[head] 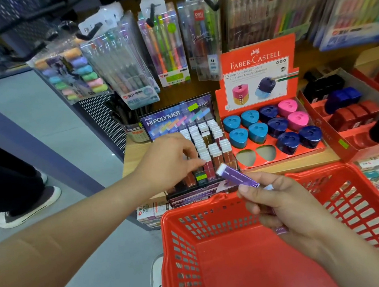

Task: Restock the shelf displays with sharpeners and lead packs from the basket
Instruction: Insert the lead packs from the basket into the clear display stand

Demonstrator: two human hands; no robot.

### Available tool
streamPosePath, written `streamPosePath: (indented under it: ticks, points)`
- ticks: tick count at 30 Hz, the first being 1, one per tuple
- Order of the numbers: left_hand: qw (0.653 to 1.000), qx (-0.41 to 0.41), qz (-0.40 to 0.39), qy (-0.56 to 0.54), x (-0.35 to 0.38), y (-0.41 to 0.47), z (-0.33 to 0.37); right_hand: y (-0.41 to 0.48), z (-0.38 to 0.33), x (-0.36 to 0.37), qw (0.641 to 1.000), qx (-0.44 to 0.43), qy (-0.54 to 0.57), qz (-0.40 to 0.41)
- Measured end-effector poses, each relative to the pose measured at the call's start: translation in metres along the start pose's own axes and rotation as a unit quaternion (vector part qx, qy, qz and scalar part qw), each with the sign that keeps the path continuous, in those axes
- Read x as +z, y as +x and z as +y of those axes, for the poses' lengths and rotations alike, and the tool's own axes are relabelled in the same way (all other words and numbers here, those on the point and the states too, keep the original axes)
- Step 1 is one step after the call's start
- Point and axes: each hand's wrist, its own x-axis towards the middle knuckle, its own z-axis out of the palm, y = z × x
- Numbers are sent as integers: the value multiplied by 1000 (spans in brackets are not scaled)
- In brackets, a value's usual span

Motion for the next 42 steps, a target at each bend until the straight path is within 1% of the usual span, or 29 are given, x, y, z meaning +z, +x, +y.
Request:
streamPosePath:
  ticks: [1, 2, 3, 4, 5, 7, 9, 11, 15, 17, 20, 23, 26, 30, 33, 35, 39, 42]
  points:
    - [993, -44, -15, -107, -7, 0, 5, 1, -2, 1, 1000, -2, 0, 1]
    - [969, -85, -48, -228, -15, 1, 8, 2, -3, 2, 1000, -2, -1, 3]
    - [933, -114, -97, -327, -23, 0, 12, 3, -3, 4, 1000, -1, 1, 5]
    - [903, -124, -145, -384, -30, -1, 14, 5, -4, 5, 1000, 1, 4, 7]
    - [889, -120, -182, -403, -35, -2, 16, 6, -5, 8, 1000, 2, 6, 6]
    - [888, -99, -214, -395, -38, -7, 22, 8, -5, 13, 1000, 1, 2, -4]
    - [893, -96, -199, -392, -38, -7, 25, 11, -4, 18, 1000, 1, 6, -9]
    - [907, -103, -149, -381, -44, -4, 20, 15, -4, 20, 1000, 5, 27, 1]
    - [950, -122, 14, -287, -73, 8, -17, 17, -7, 11, 991, 46, 124, 35]
    - [963, -142, 47, -225, -83, 10, -33, 15, -8, 6, 987, 58, 141, 42]
    - [977, -146, 43, -152, -81, 9, -45, 13, -7, 2, 988, 60, 138, 39]
    - [988, -127, 34, -78, -70, 7, -47, 11, -3, 0, 987, 61, 151, 7]
    - [991, -114, 48, -44, -60, 8, -47, 6, -3, 1, 981, 62, 182, -20]
    - [989, -127, 53, -59, -58, 10, -51, 3, -3, 2, 980, 78, 180, -40]
    - [987, -128, 50, -86, -58, 10, -51, 2, -2, 0, 978, 90, 183, -35]
    - [986, -127, 50, -93, -58, 10, -52, 1, -2, 1, 981, 100, 166, -33]
    - [986, -123, 50, -103, -55, 10, -51, 5, 1, -1, 987, 91, 131, 0]
    - [986, -115, 58, -106, -51, 12, -48, 6, 3, -1, 984, 97, 151, -1]
